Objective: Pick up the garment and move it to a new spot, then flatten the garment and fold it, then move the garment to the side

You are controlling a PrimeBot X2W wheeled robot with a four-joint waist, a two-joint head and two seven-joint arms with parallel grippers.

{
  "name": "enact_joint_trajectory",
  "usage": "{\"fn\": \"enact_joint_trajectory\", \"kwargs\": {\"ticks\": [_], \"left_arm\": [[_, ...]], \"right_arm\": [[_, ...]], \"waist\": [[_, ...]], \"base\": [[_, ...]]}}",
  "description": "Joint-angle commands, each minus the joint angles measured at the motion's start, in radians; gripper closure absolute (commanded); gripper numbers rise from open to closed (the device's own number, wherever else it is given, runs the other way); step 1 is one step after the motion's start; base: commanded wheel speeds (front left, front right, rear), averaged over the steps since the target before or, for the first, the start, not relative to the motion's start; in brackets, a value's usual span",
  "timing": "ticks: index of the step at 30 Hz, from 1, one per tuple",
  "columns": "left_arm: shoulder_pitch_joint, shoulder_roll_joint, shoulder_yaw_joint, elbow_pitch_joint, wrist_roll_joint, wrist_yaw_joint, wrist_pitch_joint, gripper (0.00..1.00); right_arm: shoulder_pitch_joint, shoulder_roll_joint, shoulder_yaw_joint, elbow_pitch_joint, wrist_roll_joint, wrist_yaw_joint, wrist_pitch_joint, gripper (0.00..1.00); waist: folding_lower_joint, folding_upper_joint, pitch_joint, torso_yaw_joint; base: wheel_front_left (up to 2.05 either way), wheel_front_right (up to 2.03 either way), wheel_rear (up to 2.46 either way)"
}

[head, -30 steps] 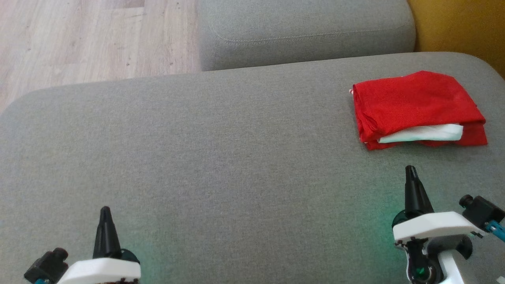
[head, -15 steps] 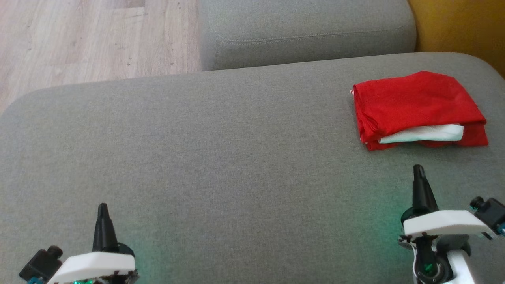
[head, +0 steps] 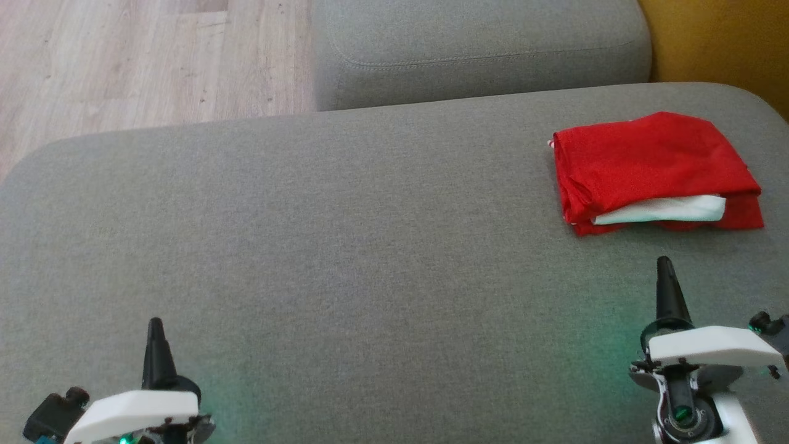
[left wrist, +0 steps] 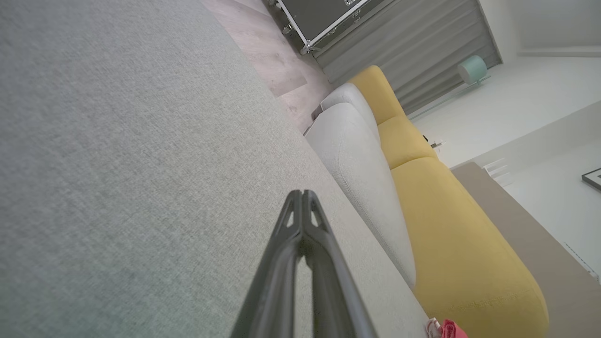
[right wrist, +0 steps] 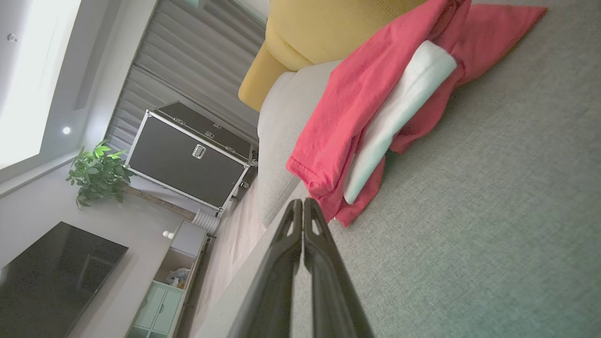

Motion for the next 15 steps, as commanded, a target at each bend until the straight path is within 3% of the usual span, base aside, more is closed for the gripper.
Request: {"fn": "enact_joint_trajectory", "kwargs": {"ticks": [1, 15], "left_arm": [[-0.055, 0.005, 0.028, -0.039, -0.029, 0.001, 0.011, 1.00], [-0.067, 0.002, 0.045, -0.046, -0.162, 0.001, 0.052, 1.00]], "right_arm": [[-0.036, -0.004, 0.006, -0.041, 0.034, 0.000, 0.009, 1.00], [-0.034, -0.003, -0.016, -0.058, 0.184, 0.000, 0.050, 1.00]], "waist": [[0.0000, -0.0001, 0.000, 0.000], [-0.0001, -0.0001, 0.000, 0.003]], "base": [[0.00, 0.00, 0.00], [0.00, 0.00, 0.00]]}}
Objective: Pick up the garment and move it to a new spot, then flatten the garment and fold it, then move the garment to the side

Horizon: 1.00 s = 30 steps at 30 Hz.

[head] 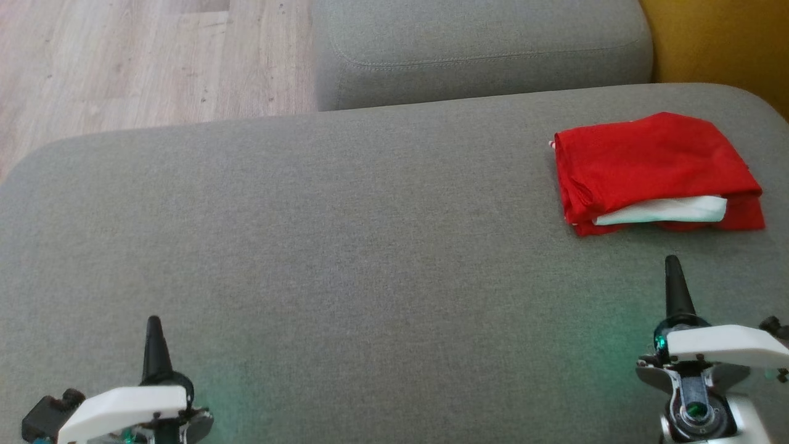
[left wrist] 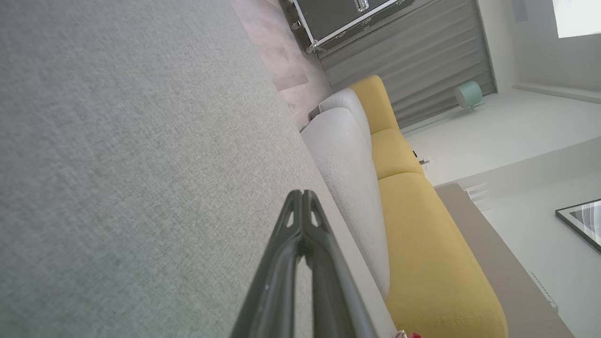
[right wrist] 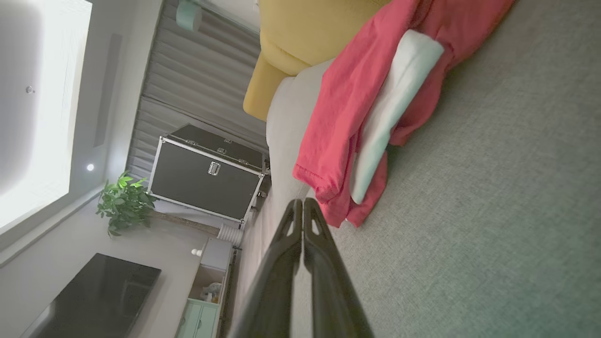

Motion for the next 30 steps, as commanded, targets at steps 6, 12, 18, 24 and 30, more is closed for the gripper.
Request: {"fn": "enact_joint_trajectory", "kwargs": {"ticks": [6, 12, 18, 24, 30], "left_arm": [[-0.060, 0.003, 0.036, -0.040, -0.068, 0.001, 0.023, 1.00], [-0.065, 0.002, 0.044, -0.043, -0.125, 0.001, 0.040, 1.00], [-0.070, 0.000, 0.051, -0.046, -0.183, 0.001, 0.058, 1.00], [-0.076, -0.001, 0.058, -0.049, -0.240, 0.001, 0.076, 1.00], [-0.082, -0.003, 0.067, -0.053, -0.307, 0.001, 0.096, 1.00]], "right_arm": [[-0.033, -0.004, -0.001, -0.046, 0.079, 0.000, 0.021, 1.00], [-0.031, -0.004, -0.010, -0.053, 0.143, -0.001, 0.038, 1.00], [-0.030, -0.004, -0.019, -0.061, 0.208, -0.001, 0.055, 1.00], [-0.029, -0.004, -0.029, -0.068, 0.272, -0.001, 0.073, 1.00], [-0.027, -0.004, -0.040, -0.077, 0.348, -0.001, 0.093, 1.00]], "waist": [[-0.0001, 0.0000, 0.000, 0.001], [-0.0001, 0.0000, 0.000, 0.002], [-0.0001, 0.0000, 0.000, 0.003], [-0.0001, 0.0000, -0.001, 0.004], [-0.0001, 0.0000, -0.001, 0.005]], "base": [[0.00, 0.00, 0.00], [0.00, 0.00, 0.00], [0.00, 0.00, 0.00], [0.00, 0.00, 0.00], [0.00, 0.00, 0.00]]}}
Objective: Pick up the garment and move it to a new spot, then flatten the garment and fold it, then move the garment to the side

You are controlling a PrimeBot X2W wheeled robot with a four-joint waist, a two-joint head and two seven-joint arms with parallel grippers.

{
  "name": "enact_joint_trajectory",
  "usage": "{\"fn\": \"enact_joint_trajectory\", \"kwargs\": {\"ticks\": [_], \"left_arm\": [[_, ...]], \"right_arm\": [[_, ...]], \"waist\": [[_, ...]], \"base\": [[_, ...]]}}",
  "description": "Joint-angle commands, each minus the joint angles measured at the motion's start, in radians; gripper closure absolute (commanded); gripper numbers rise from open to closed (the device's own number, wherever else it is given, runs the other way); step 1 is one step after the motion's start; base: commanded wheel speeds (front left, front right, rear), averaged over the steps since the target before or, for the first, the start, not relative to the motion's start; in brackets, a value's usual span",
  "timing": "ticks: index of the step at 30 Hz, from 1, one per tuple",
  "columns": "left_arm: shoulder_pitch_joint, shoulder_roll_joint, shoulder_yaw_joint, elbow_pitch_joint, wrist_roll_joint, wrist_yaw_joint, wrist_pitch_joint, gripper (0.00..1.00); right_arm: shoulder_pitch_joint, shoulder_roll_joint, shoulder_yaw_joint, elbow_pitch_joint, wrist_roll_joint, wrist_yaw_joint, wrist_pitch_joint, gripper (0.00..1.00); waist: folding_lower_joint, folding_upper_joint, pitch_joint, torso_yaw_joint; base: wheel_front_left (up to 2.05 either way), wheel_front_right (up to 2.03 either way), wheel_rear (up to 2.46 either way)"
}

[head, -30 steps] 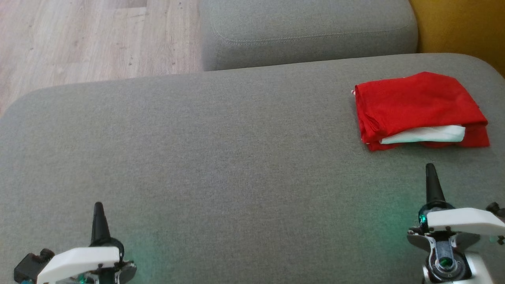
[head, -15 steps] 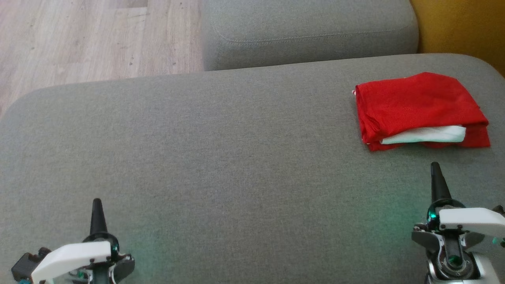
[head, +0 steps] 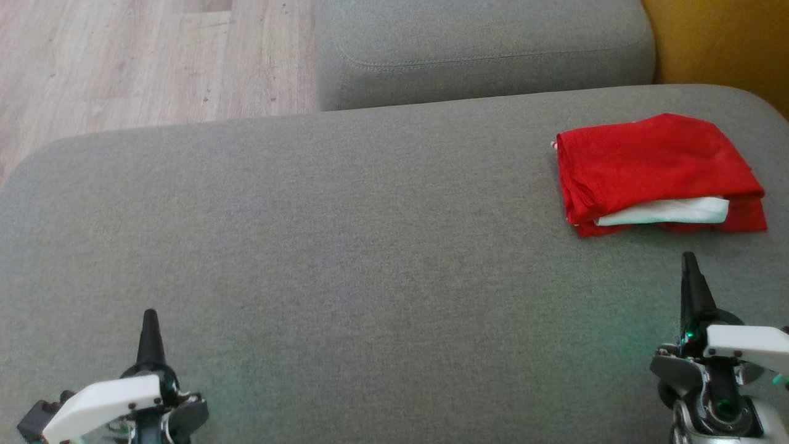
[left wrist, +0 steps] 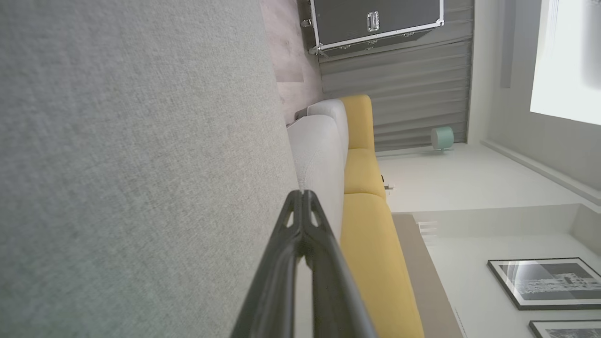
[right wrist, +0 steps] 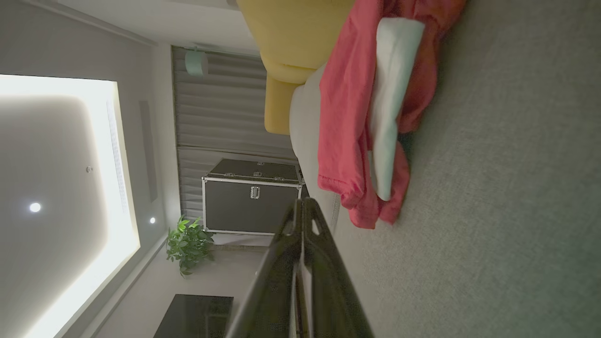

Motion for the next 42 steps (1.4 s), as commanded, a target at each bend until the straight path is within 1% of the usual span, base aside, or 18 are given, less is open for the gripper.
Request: {"fn": "enact_joint_trajectory", "kwargs": {"ticks": [1, 12, 42], "left_arm": [[-0.061, 0.003, 0.036, -0.036, -0.031, 0.001, 0.013, 1.00], [-0.070, 0.000, 0.049, -0.042, -0.133, 0.001, 0.044, 1.00], [-0.070, 0.000, 0.049, -0.042, -0.133, 0.001, 0.044, 1.00]], "right_arm": [[-0.028, -0.004, 0.011, -0.045, 0.037, -0.001, 0.013, 1.00], [-0.026, -0.004, -0.005, -0.058, 0.152, -0.001, 0.043, 1.00], [-0.026, -0.004, -0.005, -0.058, 0.152, -0.001, 0.043, 1.00]], "waist": [[0.0000, 0.0000, 0.000, 0.000], [0.0000, 0.0000, 0.000, 0.002], [0.0000, 0.0000, 0.000, 0.002]], "base": [[0.00, 0.00, 0.00], [0.00, 0.00, 0.00], [0.00, 0.00, 0.00]]}}
